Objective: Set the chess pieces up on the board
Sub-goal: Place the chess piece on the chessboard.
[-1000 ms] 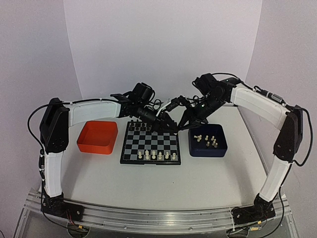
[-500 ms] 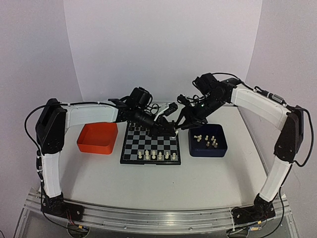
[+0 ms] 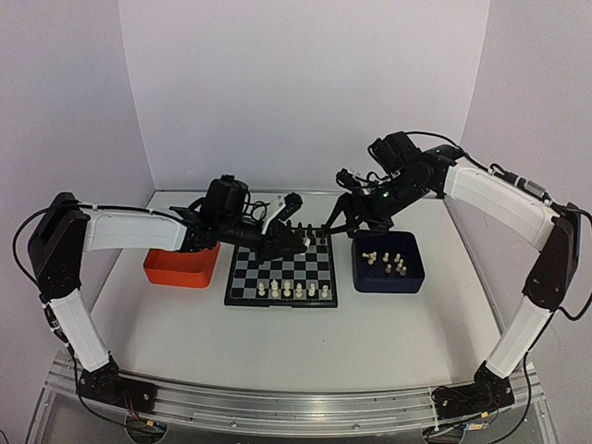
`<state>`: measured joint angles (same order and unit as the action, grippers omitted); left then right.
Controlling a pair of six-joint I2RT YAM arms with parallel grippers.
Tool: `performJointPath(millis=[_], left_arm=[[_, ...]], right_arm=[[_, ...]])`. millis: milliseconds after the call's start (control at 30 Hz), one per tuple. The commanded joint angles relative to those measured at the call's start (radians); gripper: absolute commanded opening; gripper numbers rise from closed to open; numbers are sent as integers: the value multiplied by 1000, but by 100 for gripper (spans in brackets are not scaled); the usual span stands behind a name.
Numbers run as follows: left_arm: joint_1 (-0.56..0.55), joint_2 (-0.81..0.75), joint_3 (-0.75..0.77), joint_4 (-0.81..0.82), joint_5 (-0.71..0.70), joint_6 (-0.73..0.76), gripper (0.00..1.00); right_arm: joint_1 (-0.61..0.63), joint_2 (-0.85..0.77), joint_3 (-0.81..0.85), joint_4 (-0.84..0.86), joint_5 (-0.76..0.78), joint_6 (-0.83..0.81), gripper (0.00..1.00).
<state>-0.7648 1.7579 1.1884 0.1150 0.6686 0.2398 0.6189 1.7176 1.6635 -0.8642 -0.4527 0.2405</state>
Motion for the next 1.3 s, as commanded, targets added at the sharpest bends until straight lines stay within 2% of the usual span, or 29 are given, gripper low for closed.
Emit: performJointPath(millis=[0,167,367,433,567,833,1000,1167,1267], left_arm=[[53,-138,-125,268,-43,-44,0],[140,-222,-267,339,52,-46,0],[189,-336,-415,188,204,198,0],[209,-367,-489,222,230,223,0],[251,-368,-601,419,222,146,0],[268,-215,-646,594,166,19,0],[274,-117,-770,969,115,-114,0],[275,-82,-786,1012,62,-124,0],[275,-34,-777,1085,1,-193,0]], right_arm=[[8,-41,-8,22,30,-6,85],[8,-40,-24,33,59,-18,86],[6,-24,-27,36,45,-21,86],[6,-17,-24,37,45,-20,86],[6,-9,-24,37,42,-4,86],[7,-14,-82,58,46,40,88],[7,-27,-138,116,39,71,89],[7,-33,-172,148,31,84,90],[7,-33,-187,163,26,89,91]])
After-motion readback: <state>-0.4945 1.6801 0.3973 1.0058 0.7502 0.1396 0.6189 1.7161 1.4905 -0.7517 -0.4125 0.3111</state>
